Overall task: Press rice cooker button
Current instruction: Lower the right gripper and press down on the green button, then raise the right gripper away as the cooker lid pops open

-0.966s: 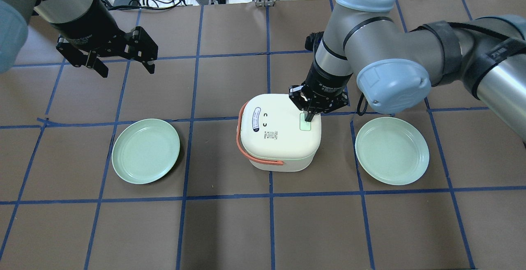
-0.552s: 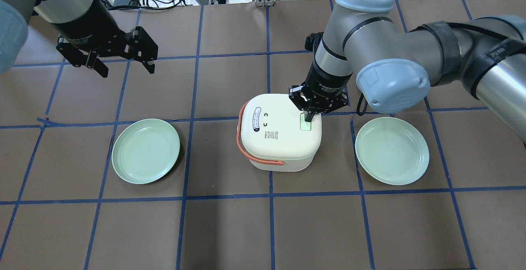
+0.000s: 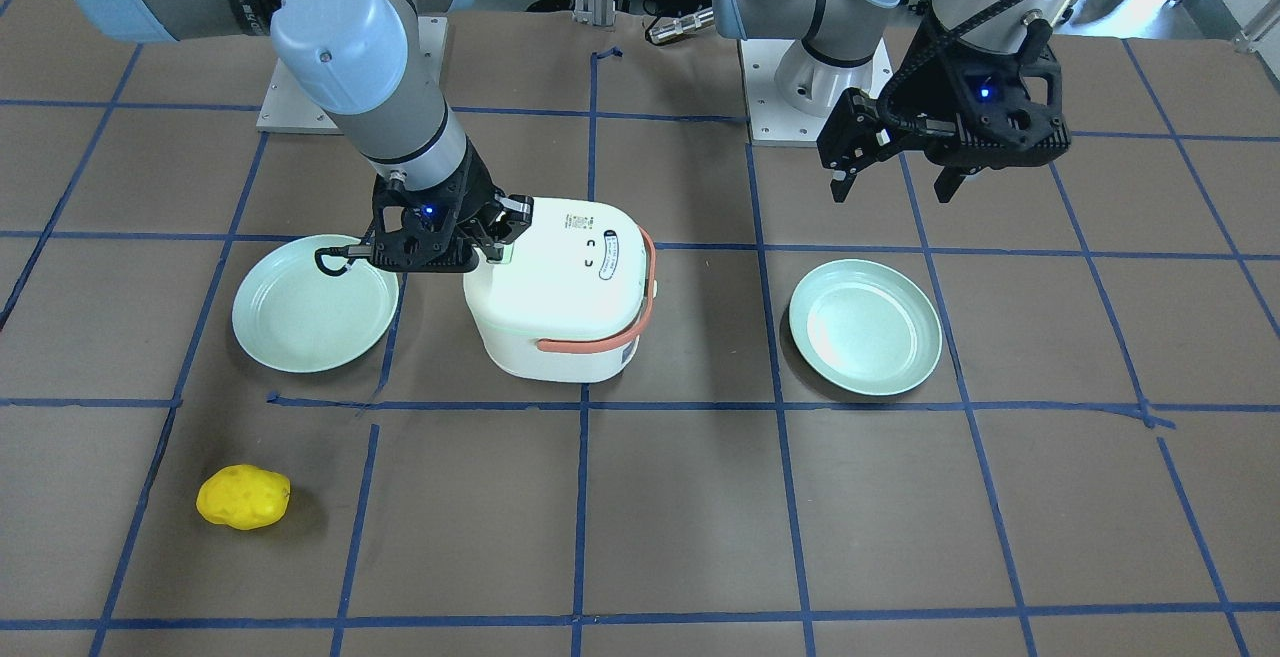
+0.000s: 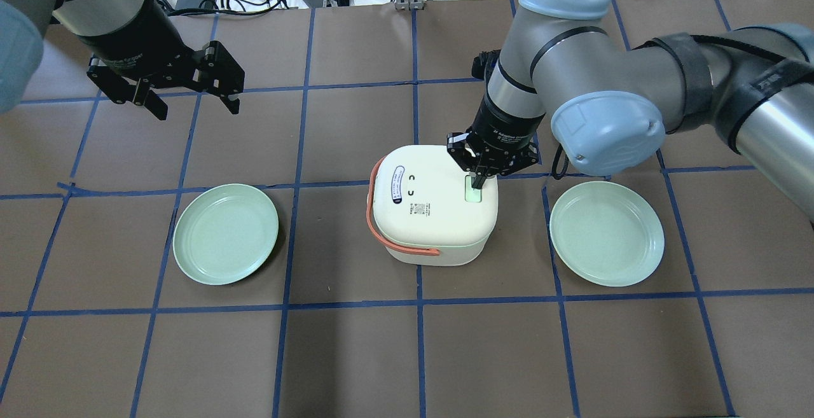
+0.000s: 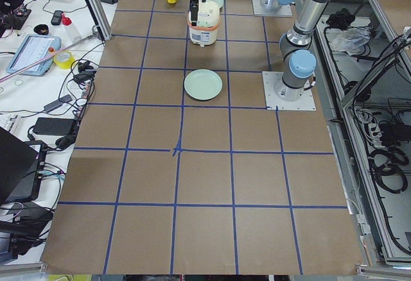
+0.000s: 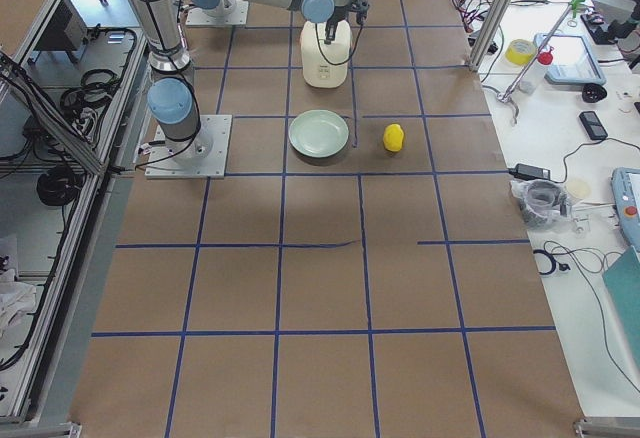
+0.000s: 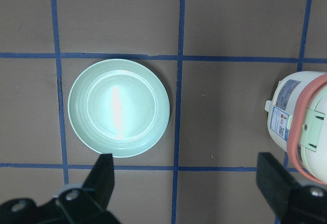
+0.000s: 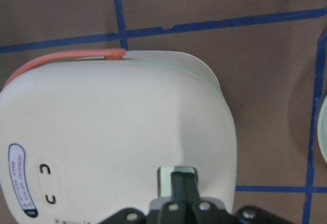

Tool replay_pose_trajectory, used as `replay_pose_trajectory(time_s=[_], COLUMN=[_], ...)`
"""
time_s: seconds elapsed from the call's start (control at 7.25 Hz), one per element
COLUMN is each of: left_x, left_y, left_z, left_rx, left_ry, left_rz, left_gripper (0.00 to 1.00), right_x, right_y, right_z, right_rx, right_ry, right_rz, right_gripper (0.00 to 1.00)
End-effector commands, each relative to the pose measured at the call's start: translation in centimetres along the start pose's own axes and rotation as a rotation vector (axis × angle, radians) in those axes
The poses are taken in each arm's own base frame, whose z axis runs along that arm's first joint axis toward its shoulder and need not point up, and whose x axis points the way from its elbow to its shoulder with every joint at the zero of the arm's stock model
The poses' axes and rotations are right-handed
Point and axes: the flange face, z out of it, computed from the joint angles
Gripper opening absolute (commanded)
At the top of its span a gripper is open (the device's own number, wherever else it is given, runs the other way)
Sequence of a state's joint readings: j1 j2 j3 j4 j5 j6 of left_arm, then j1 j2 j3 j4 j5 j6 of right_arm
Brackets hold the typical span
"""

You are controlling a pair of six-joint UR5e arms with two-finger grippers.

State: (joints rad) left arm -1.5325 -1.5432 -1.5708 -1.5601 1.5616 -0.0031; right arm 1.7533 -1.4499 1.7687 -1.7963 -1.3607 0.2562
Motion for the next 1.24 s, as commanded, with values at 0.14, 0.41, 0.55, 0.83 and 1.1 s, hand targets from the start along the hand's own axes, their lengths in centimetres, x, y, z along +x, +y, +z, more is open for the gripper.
replay_pose_trajectory(time_s=[0.14,0.41,0.55,0.83,1.1], left_x=[0.0,0.0,0.0,0.0,0.0], left_y=[0.0,0.0,0.0,0.0,0.0], left_z=[0.0,0.0,0.0,0.0,0.0], left_rx=[0.000,0.000,0.000,0.000,0.000], left_ry=[0.000,0.000,0.000,0.000,0.000], left_rz=[0.000,0.000,0.000,0.000,0.000], left_gripper=[1.00,1.00,1.00,1.00,1.00], right_x=[-0.3,-0.6,-0.9,0.2,3.7], right_y=[-0.1,-1.0,-1.0,-2.0,-3.7], right_z=[-1.6,-5.6,-7.8,-12.0,-14.0], right_rx=[0.034,0.112,0.124,0.146,0.164], right_ry=[0.000,0.029,0.041,0.041,0.039], right_rz=[-0.001,0.020,0.021,0.053,0.073], right_gripper=[0.05,1.00,1.00,1.00,1.00])
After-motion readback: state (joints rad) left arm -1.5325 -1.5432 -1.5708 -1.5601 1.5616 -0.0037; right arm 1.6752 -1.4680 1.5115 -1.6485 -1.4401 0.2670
